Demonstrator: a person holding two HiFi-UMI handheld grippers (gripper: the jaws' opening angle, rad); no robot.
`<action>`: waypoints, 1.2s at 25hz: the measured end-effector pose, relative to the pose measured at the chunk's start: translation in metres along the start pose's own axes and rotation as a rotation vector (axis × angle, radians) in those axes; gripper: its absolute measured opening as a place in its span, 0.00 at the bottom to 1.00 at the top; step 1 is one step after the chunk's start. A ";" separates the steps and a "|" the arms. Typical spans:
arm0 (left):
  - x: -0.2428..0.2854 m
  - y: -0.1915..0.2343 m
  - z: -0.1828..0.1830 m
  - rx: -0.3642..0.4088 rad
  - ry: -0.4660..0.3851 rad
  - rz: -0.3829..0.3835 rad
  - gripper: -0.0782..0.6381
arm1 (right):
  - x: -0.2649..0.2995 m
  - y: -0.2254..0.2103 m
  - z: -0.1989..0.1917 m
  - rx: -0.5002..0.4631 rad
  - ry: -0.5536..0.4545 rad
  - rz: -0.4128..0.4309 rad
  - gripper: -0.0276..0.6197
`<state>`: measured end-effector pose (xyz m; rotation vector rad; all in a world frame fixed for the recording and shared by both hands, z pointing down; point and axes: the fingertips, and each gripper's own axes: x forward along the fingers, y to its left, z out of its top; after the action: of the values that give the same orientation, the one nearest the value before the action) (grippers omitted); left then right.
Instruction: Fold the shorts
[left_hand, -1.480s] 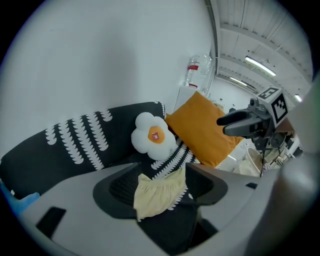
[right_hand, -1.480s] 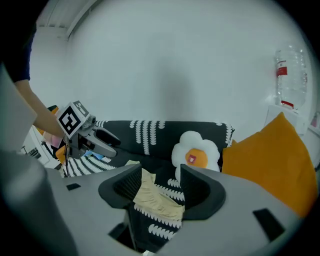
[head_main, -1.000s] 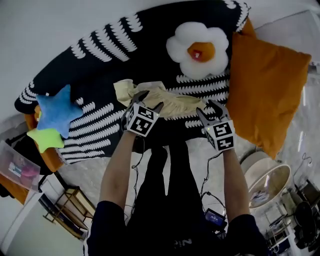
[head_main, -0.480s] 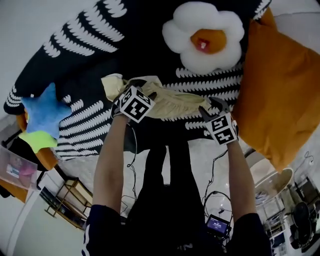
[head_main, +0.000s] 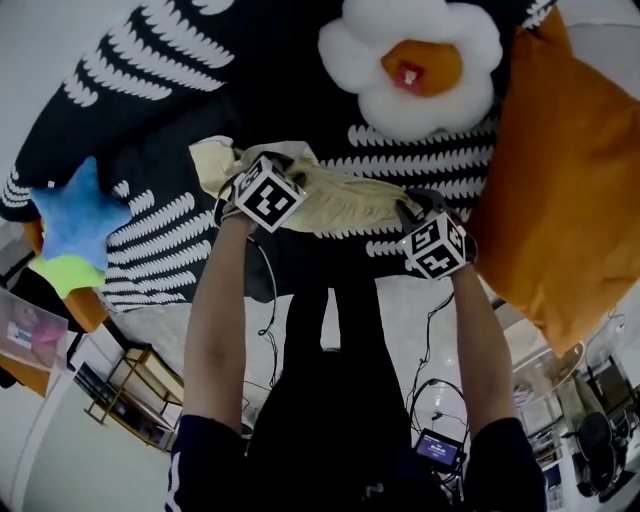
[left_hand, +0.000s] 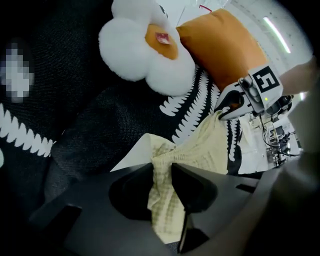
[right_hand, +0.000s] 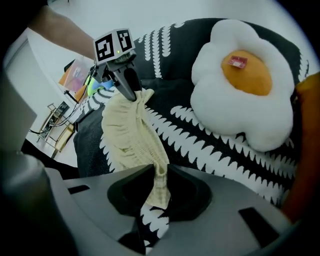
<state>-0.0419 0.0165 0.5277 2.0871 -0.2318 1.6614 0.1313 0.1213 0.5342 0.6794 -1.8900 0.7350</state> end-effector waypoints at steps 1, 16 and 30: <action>-0.004 0.000 -0.001 -0.011 -0.016 0.019 0.25 | -0.003 0.000 0.001 -0.006 -0.007 -0.008 0.16; -0.092 -0.049 -0.041 -0.046 -0.182 0.019 0.16 | -0.076 0.053 0.024 -0.177 -0.086 0.024 0.13; -0.103 -0.116 -0.068 0.017 -0.255 -0.113 0.16 | -0.089 0.077 -0.001 -0.279 -0.040 0.038 0.13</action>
<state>-0.0811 0.1335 0.4117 2.2792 -0.1771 1.3362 0.1102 0.1861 0.4381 0.4860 -1.9984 0.4708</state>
